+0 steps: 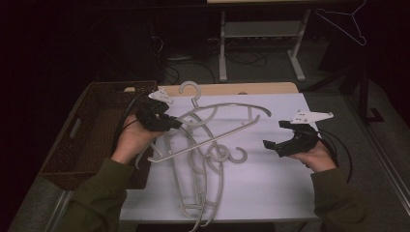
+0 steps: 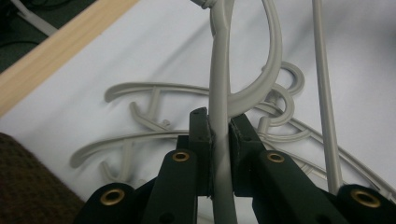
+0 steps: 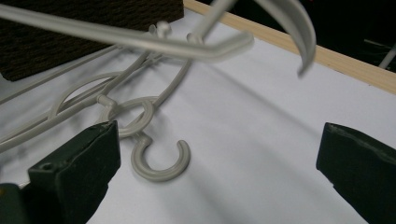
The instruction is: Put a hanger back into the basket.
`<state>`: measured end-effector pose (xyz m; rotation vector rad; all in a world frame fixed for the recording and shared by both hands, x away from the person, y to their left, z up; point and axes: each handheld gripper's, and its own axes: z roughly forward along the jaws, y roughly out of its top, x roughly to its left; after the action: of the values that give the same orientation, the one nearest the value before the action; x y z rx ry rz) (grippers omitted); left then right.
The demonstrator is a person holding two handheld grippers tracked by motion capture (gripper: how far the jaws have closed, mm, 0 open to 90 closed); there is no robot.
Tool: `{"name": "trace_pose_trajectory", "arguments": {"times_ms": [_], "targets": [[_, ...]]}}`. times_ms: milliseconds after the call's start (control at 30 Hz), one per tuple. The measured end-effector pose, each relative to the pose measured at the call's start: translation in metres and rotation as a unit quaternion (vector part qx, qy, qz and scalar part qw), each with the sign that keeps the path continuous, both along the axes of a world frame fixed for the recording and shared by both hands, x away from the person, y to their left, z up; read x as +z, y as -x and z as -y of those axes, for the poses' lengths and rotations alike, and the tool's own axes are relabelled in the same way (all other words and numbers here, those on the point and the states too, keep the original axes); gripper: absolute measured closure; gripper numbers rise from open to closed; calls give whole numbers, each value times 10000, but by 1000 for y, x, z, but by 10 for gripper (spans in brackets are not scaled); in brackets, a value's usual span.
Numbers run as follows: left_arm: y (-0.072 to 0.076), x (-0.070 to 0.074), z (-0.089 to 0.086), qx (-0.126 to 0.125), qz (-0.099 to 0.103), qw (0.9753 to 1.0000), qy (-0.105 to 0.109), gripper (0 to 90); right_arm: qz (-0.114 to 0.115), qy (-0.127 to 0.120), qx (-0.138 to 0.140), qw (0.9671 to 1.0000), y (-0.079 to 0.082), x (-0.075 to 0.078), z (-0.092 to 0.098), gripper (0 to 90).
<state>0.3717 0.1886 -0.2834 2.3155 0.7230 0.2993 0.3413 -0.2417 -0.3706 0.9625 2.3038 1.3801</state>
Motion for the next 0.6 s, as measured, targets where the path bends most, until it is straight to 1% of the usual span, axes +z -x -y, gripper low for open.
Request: {"name": "trace_pose_trajectory", "arguments": {"times_ms": [33, 133, 167, 267, 300, 333, 500, 600], "targets": [[0, 3, -3, 42, -6, 10000, 37, 819, -8, 9, -30, 10000, 1, 0, 0, 0], [-1, 10, -14, 128, 86, 9999, 44, 819, -4, 0, -57, 10000, 0, -1, 2, 0], [-1, 10, -14, 128, 86, 9999, 44, 819, -4, 0, -57, 10000, 0, -1, 2, 0], [-2, 16, -28, 250, 147, 9995, 116, 819, -11, -13, -86, 10000, 0, -2, 2, 0], [-2, 19, -36, 313, 174, 9993, 125, 819, -6, -24, -91, 10000, -1, -2, 2, 0], [-2, 19, -36, 313, 174, 9993, 125, 819, 6, -17, -100, 9999, -1, -2, 2, 0], [-3, 24, -60, 526, 225, 9982, 193, 819, -41, -34, -107, 9999, -2, -3, 2, 0], [-3, 27, -73, 643, 262, 9974, 202, 819, -22, -25, -99, 9999, -2, -3, 1, 0]]}}
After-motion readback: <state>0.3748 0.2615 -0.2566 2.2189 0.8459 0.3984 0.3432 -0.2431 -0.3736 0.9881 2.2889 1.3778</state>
